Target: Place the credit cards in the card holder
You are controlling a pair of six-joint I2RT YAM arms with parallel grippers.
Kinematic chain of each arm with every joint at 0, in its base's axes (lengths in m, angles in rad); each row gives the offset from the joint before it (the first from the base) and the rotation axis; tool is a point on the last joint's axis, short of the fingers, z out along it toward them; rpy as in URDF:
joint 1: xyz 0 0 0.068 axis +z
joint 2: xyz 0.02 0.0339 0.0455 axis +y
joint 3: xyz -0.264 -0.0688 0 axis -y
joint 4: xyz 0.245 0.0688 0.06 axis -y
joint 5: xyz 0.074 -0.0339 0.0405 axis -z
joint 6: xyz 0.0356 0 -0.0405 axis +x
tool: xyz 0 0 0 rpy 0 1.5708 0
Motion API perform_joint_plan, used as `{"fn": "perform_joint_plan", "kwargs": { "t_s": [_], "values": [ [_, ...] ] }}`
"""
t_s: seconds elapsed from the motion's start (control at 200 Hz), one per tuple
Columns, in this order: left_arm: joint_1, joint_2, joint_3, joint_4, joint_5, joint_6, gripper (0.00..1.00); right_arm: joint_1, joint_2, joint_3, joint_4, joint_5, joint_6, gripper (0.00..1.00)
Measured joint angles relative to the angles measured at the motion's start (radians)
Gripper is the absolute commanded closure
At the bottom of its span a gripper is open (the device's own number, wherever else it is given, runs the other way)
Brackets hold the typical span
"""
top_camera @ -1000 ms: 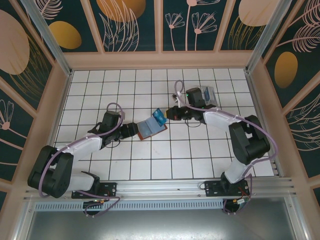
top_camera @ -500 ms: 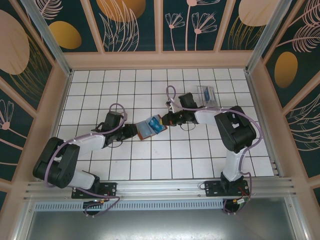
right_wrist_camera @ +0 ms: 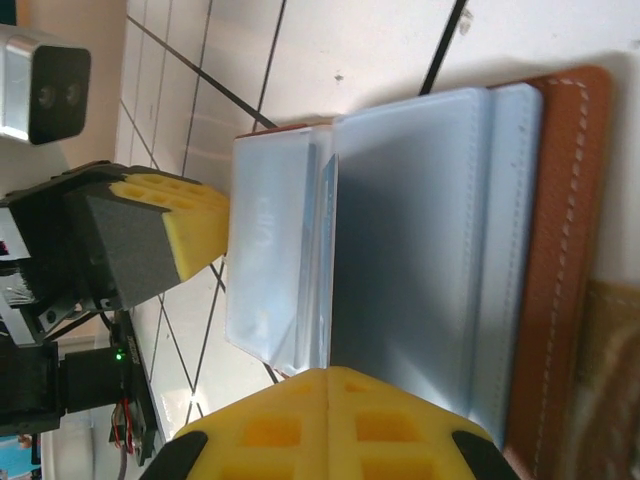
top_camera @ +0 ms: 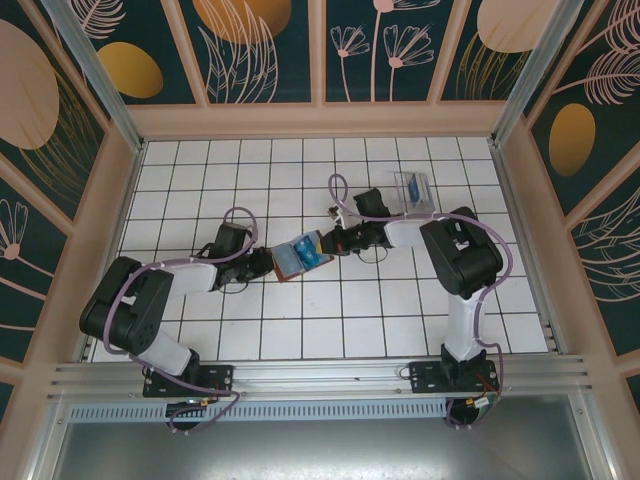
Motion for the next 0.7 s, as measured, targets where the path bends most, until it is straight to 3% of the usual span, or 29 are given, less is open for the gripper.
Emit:
{"fn": "perform_joint_plan", "kwargs": {
  "t_s": [0.35, 0.696],
  "values": [
    [0.000, 0.034, 0.035, 0.004, -0.010, 0.007, 0.92, 0.023, 0.034, 0.009, 0.044, -0.026, 0.042, 1.00],
    [-0.003, 0.032, 0.041, -0.005, -0.045, 0.026, 0.94, 0.023, -0.018, -0.068, 0.088, 0.049, 0.113, 1.00]
  ]
}}
